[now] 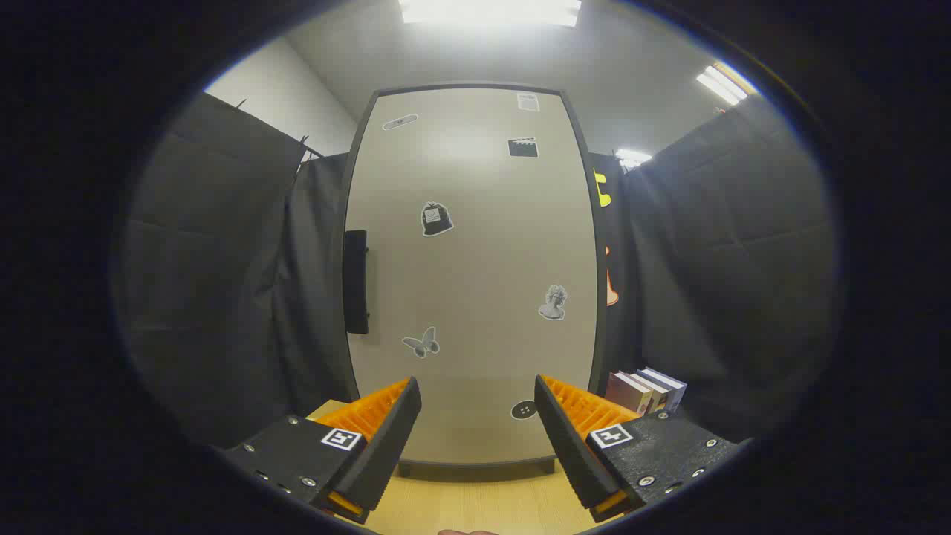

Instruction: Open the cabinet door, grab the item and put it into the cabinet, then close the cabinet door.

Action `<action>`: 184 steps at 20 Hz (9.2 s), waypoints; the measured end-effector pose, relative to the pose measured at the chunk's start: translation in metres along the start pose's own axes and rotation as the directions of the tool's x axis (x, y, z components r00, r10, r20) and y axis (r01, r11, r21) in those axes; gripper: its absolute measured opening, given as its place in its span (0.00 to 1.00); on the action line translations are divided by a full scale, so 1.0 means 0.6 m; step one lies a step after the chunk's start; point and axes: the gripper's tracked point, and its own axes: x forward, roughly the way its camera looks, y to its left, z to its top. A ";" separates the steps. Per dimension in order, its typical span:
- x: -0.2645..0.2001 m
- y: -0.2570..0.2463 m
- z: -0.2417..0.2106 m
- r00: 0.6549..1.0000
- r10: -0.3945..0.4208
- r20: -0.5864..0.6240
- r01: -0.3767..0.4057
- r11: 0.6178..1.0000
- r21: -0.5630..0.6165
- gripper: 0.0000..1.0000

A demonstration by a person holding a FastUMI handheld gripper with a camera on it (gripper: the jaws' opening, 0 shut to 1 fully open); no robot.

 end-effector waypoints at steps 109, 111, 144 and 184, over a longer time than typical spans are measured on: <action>-0.028 0.006 0.066 0.716 0.696 -0.063 -0.695 0.718 0.043 0.27; -0.047 -0.026 0.064 0.720 0.692 -0.055 -0.690 0.722 0.046 0.27; -0.080 -0.329 0.083 0.946 0.324 0.001 -0.322 0.941 0.101 0.46; -0.073 0.338 -0.472 0.938 0.272 -0.216 -0.253 0.961 0.112 0.94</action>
